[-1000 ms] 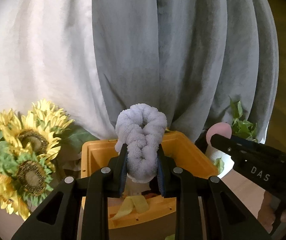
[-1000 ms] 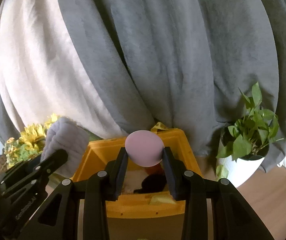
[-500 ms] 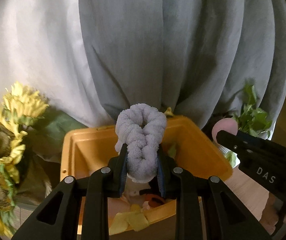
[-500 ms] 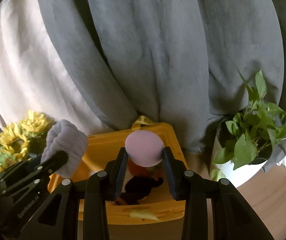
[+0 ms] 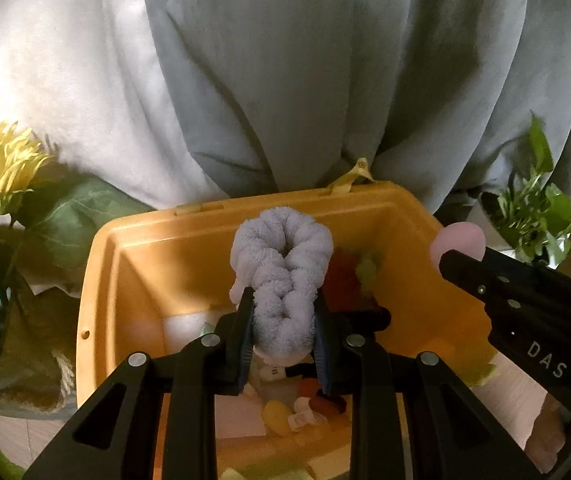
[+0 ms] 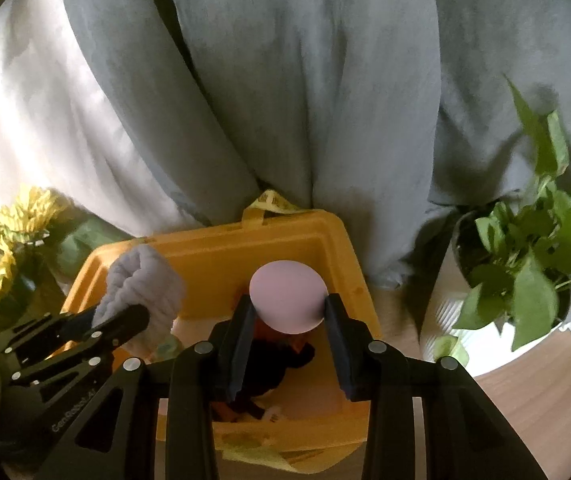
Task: Organize soft objects
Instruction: 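Lift and carry the white scrunchie and pink ball over the orange crate, then open both tools to drop the scrunchie and pink ball into the crate, then move both open tools back toward the green sponge and tissue pack, then grasp the green frog sponge with the left tool while the right tool grasps the blue tissue pack, then lift and carry the green sponge and tissue pack over the orange crate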
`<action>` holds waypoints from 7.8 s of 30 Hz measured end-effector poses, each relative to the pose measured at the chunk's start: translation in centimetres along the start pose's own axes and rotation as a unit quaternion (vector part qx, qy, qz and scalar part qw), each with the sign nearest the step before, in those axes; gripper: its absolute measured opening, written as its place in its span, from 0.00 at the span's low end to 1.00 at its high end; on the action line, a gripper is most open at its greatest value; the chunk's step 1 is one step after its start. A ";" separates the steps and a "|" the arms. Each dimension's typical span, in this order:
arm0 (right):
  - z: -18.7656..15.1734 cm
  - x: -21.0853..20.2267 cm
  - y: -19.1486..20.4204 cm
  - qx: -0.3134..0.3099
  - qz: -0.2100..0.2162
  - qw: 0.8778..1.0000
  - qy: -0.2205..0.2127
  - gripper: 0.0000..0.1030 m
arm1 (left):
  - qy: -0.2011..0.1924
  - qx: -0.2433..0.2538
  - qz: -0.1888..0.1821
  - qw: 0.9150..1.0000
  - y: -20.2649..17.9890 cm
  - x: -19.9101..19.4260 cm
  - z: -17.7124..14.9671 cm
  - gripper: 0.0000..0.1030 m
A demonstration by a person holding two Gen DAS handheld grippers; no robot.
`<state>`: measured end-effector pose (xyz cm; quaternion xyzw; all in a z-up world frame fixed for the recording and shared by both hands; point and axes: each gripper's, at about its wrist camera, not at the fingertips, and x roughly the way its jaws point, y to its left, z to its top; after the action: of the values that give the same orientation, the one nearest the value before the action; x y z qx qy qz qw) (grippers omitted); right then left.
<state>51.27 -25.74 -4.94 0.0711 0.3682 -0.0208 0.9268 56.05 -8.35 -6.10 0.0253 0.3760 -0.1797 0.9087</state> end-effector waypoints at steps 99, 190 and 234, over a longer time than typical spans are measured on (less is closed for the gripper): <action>-22.1 -12.6 6.2 -0.010 -0.055 0.995 0.078 0.81 | -0.024 0.146 -0.111 0.983 -2.1 -13.2 -17.1 0.48; -24.7 -6.5 3.3 0.011 0.015 0.998 0.065 0.52 | 0.044 0.068 -0.047 0.996 -2.6 -7.8 -19.4 0.44; -23.7 -12.6 4.5 -0.054 0.016 0.998 0.022 0.71 | -0.004 0.003 -0.003 1.000 -3.0 -15.7 -21.3 0.43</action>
<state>26.39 -17.98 -12.81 0.0273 0.3876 0.0149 0.9213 30.38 -2.49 -10.20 0.0260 0.3721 -0.1836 0.9095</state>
